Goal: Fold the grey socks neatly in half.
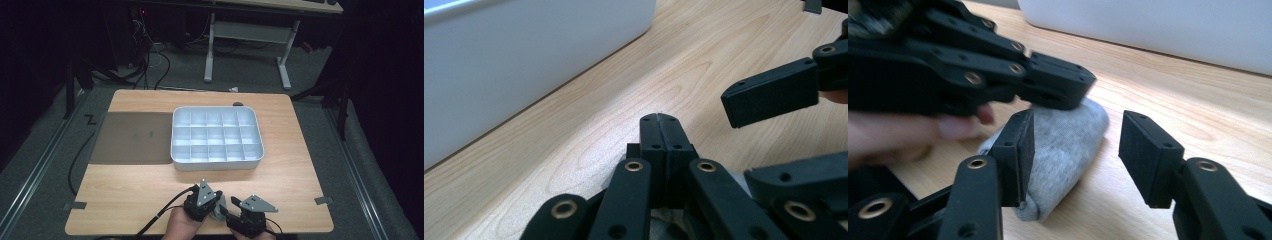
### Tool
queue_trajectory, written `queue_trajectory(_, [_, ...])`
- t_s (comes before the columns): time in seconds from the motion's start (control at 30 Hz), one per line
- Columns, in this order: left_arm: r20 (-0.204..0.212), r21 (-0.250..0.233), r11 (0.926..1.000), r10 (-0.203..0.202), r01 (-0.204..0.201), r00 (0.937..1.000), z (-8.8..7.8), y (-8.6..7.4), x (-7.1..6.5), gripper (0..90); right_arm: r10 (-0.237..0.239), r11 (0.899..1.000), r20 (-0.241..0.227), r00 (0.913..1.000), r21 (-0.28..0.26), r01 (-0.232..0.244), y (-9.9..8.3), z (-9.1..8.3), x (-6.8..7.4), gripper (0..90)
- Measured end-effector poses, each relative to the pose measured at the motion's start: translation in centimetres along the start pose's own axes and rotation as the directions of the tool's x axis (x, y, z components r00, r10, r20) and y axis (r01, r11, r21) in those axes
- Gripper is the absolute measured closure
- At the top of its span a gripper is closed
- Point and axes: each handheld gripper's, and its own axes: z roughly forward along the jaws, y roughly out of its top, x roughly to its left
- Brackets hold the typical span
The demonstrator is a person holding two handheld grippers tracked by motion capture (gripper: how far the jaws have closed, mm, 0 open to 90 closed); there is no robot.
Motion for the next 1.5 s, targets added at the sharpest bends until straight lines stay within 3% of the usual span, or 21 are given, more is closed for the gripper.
queue_trajectory(0.1, [0.0,-0.002,1.0,-0.004,0.004,1.0,0.0,-0.1,0.1,90.0,0.017,1.0,-0.009,0.9998,0.013,-0.016,0.0,0.3,0.1,47.0])
queue_trajectory(0.2, [0.023,-0.005,0.9993,-0.037,0.037,0.9991,-0.1,-0.2,0.4,90.0,0.01,0.997,-0.006,0.9999,0.071,-0.01,-0.5,1.5,0.2,45.4])
queue_trajectory(0.27, [0.031,-0.007,0.9986,-0.052,0.053,0.9982,-0.2,-0.2,0.7,90.0,0.009,0.997,-0.005,0.9999,0.071,-0.008,-0.5,1.6,0.2,45.4])
queue_trajectory(0.5, [0.027,-0.033,0.9965,-0.076,0.077,0.9968,-2.8,-1.3,0.5,90.0,-0.03,0.996,0.016,0.9994,0.081,0.029,-0.7,2.2,-0.1,47.9])
queue_trajectory(0.7, [0.01,-0.043,0.9948,-0.092,0.093,0.9957,-4.9,-2.8,-0.6,90.0,-0.046,0.996,0.025,0.9986,0.074,0.044,-0.6,2.3,0.2,49.6])
queue_trajectory(0.97, [0.013,0.017,0.997,-0.076,0.075,0.9971,-3.7,-3.4,-1.0,90.0,-0.052,0.996,0.027,0.9983,0.073,0.05,-0.6,2.4,0.0,51.1])
queue_trajectory(1.13, [-0.001,0.033,0.9983,-0.049,0.049,0.9988,-3.0,-2.9,-1.0,90.0,-0.02,0.998,0.014,0.9997,0.065,0.019,-0.6,2.5,-0.7,52.3])
queue_trajectory(1.17, [-0.004,0.033,0.9985,-0.044,0.045,0.999,-2.9,-2.8,-1.1,90.0,0.013,0.998,0.003,0.9999,0.066,-0.013,-0.5,2.5,-1.0,52.6])
queue_trajectory(1.23, [-0.003,0.036,0.9988,-0.033,0.033,0.9994,-2.4,-2.6,-1.3,90.0,0.122,0.992,-0.043,0.9916,0.048,-0.12,-0.4,1.6,-2.2,56.9])
queue_trajectory(1.27, [-0.003,0.036,0.9988,-0.033,0.033,0.9994,-2.4,-2.6,-1.3,90.0,0.122,0.992,-0.043,0.9916,0.048,-0.12,-0.4,1.6,-2.2,56.9])
queue_trajectory(1.3, [-0.002,0.038,0.9989,-0.026,0.026,0.9997,-2.2,-2.5,-1.4,90.0,0.168,0.985,-0.07,0.9833,0.037,-0.166,-0.6,1.0,-2.9,60.1])
queue_trajectory(1.33, [0.002,0.039,0.999,-0.024,0.024,0.9997,-2.0,-2.4,-1.5,90.0,0.185,0.982,-0.072,0.98,0.044,-0.183,-0.7,0.8,-3.1,60.4])
queue_trajectory(1.5, [0.035,0.059,0.9983,-0.003,0.001,0.9994,-0.6,-1.4,-1.9,90.0,0.206,0.977,-0.073,0.9757,0.071,-0.201,-0.8,0.8,-3.7,57.2])
